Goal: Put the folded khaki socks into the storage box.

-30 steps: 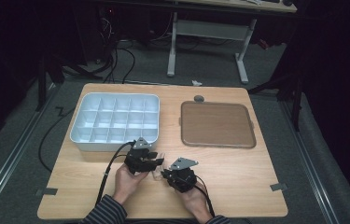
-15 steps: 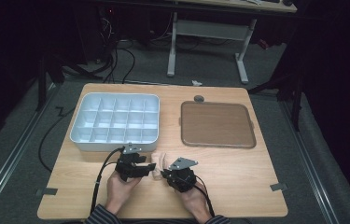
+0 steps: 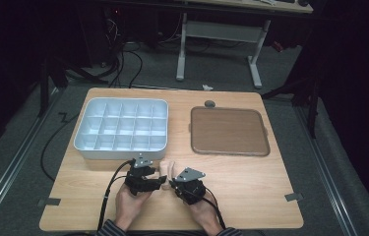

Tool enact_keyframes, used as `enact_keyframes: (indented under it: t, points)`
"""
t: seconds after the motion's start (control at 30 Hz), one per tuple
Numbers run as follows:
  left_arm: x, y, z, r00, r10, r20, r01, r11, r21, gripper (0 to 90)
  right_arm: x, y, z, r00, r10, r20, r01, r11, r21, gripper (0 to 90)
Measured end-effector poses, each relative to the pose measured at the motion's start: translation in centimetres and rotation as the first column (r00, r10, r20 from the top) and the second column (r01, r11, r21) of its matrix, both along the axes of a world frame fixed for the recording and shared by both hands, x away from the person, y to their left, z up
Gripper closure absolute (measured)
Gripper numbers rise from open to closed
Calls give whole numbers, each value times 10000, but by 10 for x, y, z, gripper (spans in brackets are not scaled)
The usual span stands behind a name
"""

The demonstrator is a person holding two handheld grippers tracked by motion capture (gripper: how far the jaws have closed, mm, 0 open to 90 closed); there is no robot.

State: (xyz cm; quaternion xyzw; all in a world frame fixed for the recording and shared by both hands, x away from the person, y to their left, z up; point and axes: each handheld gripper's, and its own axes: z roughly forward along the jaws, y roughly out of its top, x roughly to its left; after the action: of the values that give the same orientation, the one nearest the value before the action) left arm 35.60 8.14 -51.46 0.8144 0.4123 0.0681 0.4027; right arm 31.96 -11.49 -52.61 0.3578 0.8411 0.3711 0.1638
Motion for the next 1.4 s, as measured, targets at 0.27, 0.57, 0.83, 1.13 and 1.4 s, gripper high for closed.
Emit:
enact_keyframes:
  t: [0.27,0.57,0.83,1.13,1.4]
  points:
    - [1,-9,-5,9988,122,472,-186,9902,1383,488,2,1,0,9999,94,-51,-94,9999,40,843]
    - [2,-1,-3,9999,146,71,-148,9995,262,459,3,0,-1,9999,-11,-143,12,9999,119,842]
    - [11,1,-8,9990,301,-345,-284,9985,475,457,4,1,-2,10000,50,-78,-48,9997,236,839]
    - [13,-1,-7,9990,258,-355,-234,9975,660,476,5,1,-2,9999,-6,-153,9,9998,217,833]
    - [16,4,4,9996,128,-239,-131,9998,-129,399,5,1,-1,9997,-235,-13,236,9988,419,703]
